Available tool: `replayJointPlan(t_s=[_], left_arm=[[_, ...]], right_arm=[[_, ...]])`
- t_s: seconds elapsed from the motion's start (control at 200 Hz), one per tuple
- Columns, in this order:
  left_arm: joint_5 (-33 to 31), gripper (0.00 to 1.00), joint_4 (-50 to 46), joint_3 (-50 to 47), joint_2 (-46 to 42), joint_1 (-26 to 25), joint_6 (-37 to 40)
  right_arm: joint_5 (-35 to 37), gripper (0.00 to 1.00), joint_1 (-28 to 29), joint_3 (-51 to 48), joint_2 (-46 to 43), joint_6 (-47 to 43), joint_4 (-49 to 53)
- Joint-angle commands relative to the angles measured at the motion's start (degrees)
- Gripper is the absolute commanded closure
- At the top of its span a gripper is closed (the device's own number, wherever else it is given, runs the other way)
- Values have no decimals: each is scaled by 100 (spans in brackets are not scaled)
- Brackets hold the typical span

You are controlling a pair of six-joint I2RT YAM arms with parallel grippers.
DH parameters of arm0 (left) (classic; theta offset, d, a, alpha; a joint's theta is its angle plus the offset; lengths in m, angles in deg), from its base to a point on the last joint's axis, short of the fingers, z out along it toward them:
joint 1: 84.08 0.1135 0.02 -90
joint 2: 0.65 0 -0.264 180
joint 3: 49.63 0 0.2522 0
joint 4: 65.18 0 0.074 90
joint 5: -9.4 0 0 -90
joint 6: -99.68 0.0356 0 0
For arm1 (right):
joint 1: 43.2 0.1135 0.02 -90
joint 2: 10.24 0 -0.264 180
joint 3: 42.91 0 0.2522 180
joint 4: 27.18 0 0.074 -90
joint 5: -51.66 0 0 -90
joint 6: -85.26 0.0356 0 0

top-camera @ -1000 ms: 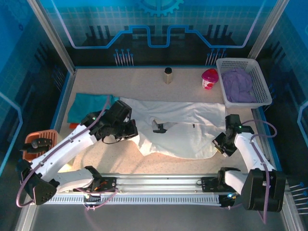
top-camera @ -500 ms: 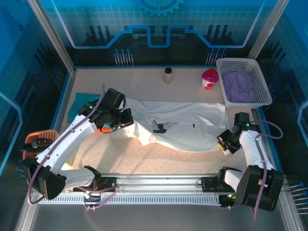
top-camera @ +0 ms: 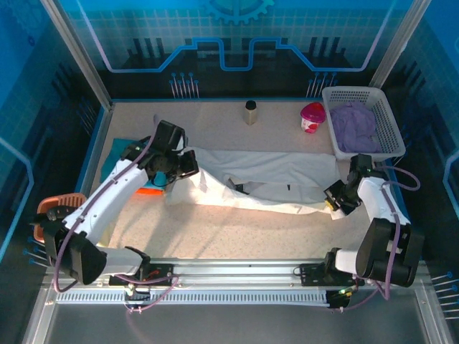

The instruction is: Fold and stack the t-shirts

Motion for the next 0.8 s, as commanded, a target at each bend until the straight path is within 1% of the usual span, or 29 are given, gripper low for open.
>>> replayJointPlan(t_s=[0.0,0.25,0.655,0.715,0.746,0.796], left_arm=[[34,100,174,234,166,140,272],[45,100,285,364,517,317,425],[104,100,445,630,1048,570,686],[145,100,448,690,1152,577,699],[163,100,445,712,1194,582,707],[184,100,463,718,1253,585,703]], right_arm=[[83,100,50,320,191,-53,-88],[193,100,233,685,819,-91,-262],[543,100,522,1372,1695,-315,-207],[532,93,555,1441,1800,-384,-198],[506,89,554,1482,1838,-432,-170],[422,75,568,1490,1834,-535,-177]])
